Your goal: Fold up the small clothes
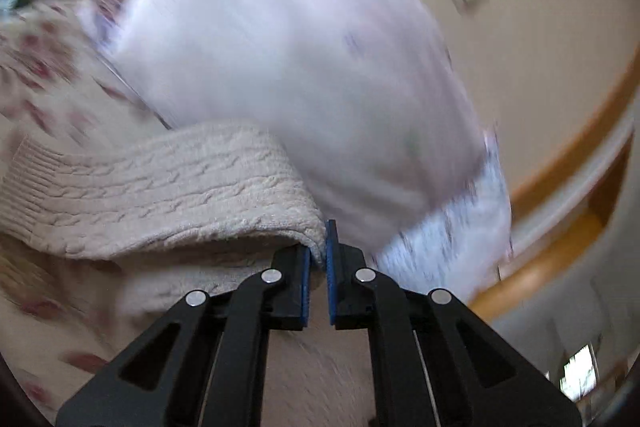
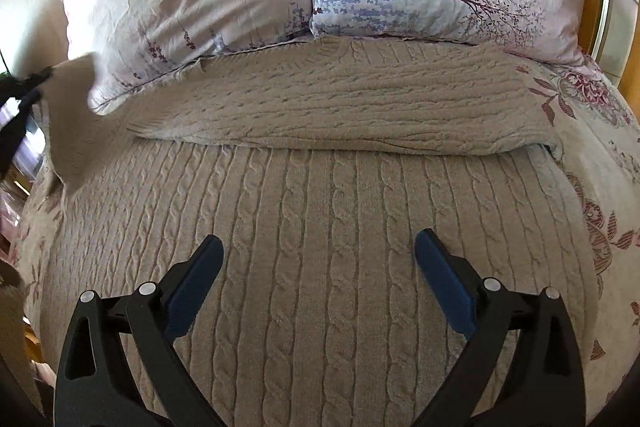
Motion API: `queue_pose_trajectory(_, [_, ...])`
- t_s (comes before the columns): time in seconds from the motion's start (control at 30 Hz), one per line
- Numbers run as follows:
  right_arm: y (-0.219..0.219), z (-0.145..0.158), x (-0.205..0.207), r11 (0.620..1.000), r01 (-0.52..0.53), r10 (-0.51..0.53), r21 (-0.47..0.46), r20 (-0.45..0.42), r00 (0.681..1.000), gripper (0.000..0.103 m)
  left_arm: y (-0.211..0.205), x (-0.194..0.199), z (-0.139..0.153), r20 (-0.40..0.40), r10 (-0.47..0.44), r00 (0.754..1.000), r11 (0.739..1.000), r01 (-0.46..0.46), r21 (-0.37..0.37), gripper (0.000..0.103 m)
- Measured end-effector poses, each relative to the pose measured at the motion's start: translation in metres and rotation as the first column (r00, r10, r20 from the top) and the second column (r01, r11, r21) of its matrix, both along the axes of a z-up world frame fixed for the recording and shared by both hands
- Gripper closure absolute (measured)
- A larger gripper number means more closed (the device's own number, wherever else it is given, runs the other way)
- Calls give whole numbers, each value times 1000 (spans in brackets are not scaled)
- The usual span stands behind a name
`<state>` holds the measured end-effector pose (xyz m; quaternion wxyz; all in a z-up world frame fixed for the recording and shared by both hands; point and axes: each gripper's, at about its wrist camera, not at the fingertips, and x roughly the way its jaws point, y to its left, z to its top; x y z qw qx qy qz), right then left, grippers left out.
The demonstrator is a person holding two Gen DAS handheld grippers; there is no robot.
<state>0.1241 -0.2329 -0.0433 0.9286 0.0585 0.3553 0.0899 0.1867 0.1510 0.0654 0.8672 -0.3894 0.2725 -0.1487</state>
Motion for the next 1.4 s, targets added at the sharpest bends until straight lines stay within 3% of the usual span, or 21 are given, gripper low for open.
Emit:
queue_pose_trajectory(0.13, [0,0,-1,1000,-1,1,11,3,1000,5,-52,17,-42,-134,-157,978,988,157,-16,94])
queue_pose_trajectory(0.2, [0,-1,-1,1000,-2,2,13,4,1000,5,-57,19,-57,-177,-174,969,985,169,-43,91])
queue_pose_trajectory(0.27, [0,-1,-2,1000,-4,4,16,6,1000,5,-50,17,-62,-202,-132,970,991,123,-58,79])
queue_pose_trajectory(0.33, [1,-1,-1,1000,-4,4,14,6,1000,5,-34,11,-63,-211,-72,975,995,56,-82,59])
queue_pose_trajectory(0.47, [0,0,-1,1000,-6,6,14,6,1000,5,-4,3,-63,-238,28,971,989,-62,-135,59])
queue_pose_trajectory(0.6, [-3,0,-2,1000,-9,9,30,11,1000,5,33,-10,-69,-289,162,944,961,-218,-173,60])
queue_pose_trajectory(0.67, [-5,1,-2,999,-11,11,37,14,1000,5,46,-15,-70,-311,219,925,944,-282,-174,67])
queue_pose_trajectory(0.73, [-9,3,-5,999,-9,8,49,19,1000,5,50,-11,-65,-305,244,921,942,-300,-153,90])
queue_pose_trajectory(0.87, [-28,7,-10,996,20,-23,82,33,999,5,29,7,-41,-232,207,950,967,-235,-100,94])
queue_pose_trajectory(1.0, [-60,14,-15,989,83,-90,124,56,994,5,-43,32,-4,-93,37,995,999,-39,-19,95])
queue_pose_trajectory(1.07, [-74,16,-16,984,113,-123,139,65,990,5,-89,40,9,-33,-90,995,995,92,48,95])
queue_pose_trajectory(1.1, [-84,17,-16,979,138,-150,152,70,986,5,-123,44,14,-11,-195,981,976,196,100,95])
queue_pose_trajectory(1.17, [-100,17,-16,970,172,-186,172,70,980,5,-180,50,13,-37,-376,926,905,376,199,94])
queue_pose_trajectory(1.23, [-115,18,-14,960,202,-217,195,60,974,5,-236,45,0,-109,-514,851,789,519,328,67])
queue_pose_trajectory(1.3, [-126,18,-12,951,219,-234,217,47,971,5,-271,32,-12,-153,-576,803,689,577,438,48])
queue_pose_trajectory(1.33, [-129,18,-12,950,222,-236,221,42,971,5,-278,23,-16,-157,-588,793,655,581,484,43])
queue_pose_trajectory(1.37, [-132,18,-10,949,219,-233,227,37,972,6,-278,16,-18,-155,-593,790,638,578,508,40])
queue_pose_trajectory(1.4, [-134,20,-7,950,205,-218,237,32,975,13,-274,9,-17,-152,-587,795,627,566,536,36])
